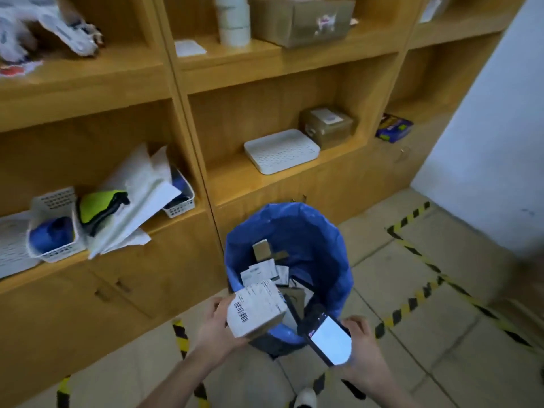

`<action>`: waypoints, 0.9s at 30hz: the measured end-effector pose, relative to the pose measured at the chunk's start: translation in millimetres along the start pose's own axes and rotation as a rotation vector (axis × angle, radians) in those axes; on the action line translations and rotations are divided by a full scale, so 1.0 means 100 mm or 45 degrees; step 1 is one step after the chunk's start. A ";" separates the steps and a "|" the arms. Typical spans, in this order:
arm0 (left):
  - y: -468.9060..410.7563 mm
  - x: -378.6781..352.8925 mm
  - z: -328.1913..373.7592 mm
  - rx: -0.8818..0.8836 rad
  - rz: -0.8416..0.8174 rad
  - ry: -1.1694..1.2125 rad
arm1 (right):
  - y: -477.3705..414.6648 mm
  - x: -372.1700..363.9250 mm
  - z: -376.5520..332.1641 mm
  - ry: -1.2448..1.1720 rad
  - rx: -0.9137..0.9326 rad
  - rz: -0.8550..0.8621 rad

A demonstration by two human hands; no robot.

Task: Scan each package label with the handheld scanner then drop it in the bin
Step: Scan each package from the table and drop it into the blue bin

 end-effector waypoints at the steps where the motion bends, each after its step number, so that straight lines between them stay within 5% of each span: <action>1: -0.15 -0.05 0.06 0.011 0.006 -0.017 | -0.11 0.07 0.05 0.008 0.000 0.018; 12: -1.38 -0.46 0.58 0.165 0.075 -0.109 | -1.17 0.45 0.72 -0.003 -0.262 0.048; 17: -1.88 -0.58 0.53 0.170 0.007 -0.101 | -1.53 0.37 0.93 -0.162 -0.421 -0.021; 27: -2.73 -0.63 -0.01 0.409 -0.024 -0.022 | -2.04 0.13 0.81 -0.306 -0.653 0.182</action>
Point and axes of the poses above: each hand's wrist, its own y-axis away from the middle knuckle, its own x-axis out of the back of the hand, z = x × y, the point moved 4 cm from there along -y, towards the middle knuckle, and after that the axes turned 5 degrees about -z, right-handed, at the moved point
